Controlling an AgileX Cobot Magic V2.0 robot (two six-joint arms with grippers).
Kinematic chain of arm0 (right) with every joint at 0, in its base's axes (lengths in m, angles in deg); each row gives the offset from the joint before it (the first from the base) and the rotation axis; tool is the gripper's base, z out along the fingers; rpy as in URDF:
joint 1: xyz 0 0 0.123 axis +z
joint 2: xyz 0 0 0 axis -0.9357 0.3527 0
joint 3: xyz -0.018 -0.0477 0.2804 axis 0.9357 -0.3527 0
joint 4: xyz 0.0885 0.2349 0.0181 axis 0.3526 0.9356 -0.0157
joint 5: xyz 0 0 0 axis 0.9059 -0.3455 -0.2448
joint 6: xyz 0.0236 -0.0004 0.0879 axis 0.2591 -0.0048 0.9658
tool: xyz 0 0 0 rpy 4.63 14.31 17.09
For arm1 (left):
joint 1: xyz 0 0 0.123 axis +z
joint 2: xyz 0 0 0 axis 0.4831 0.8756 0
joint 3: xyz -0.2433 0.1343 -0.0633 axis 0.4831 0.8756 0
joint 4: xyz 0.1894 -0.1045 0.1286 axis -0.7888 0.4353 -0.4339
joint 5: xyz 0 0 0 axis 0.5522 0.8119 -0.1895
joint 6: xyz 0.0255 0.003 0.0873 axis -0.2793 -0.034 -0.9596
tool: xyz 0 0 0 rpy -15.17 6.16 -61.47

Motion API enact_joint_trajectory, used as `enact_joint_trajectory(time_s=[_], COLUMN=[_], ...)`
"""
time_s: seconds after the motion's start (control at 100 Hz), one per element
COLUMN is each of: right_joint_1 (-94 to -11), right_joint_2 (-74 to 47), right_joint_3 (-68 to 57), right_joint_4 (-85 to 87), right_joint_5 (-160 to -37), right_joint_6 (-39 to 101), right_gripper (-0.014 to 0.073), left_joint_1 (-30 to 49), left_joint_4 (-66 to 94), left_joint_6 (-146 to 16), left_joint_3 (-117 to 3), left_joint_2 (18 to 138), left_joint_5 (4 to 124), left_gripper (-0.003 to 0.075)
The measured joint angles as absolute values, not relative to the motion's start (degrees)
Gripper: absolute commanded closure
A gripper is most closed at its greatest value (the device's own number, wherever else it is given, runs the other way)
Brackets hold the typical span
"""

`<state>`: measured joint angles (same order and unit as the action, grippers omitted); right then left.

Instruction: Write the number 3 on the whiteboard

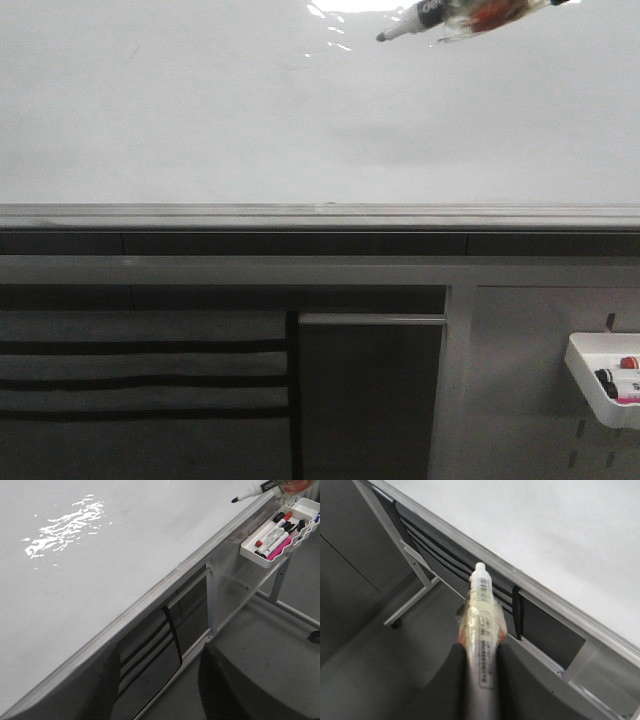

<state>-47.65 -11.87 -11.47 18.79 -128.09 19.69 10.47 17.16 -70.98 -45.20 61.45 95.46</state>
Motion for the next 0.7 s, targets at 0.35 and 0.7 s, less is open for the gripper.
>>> enact_joint_trajectory(time_s=[0.35,0.7], right_joint_1=[-47.3,-47.1], right_joint_2=[7.6,15.4], right_joint_3=[8.1,12.7], right_joint_4=[12.1,8.7], right_joint_5=[-130.5,-127.9], right_joint_6=[26.1,26.3], right_gripper=[0.0642,0.0642], left_joint_1=[10.5,10.5], left_joint_4=[17.2,17.2], left_joint_6=[-71.0,-71.0], left_joint_3=[-45.2,-45.2], left_joint_2=[61.4,61.4], left_joint_5=[95.5,95.5], left_gripper=[0.0385,0.0385])
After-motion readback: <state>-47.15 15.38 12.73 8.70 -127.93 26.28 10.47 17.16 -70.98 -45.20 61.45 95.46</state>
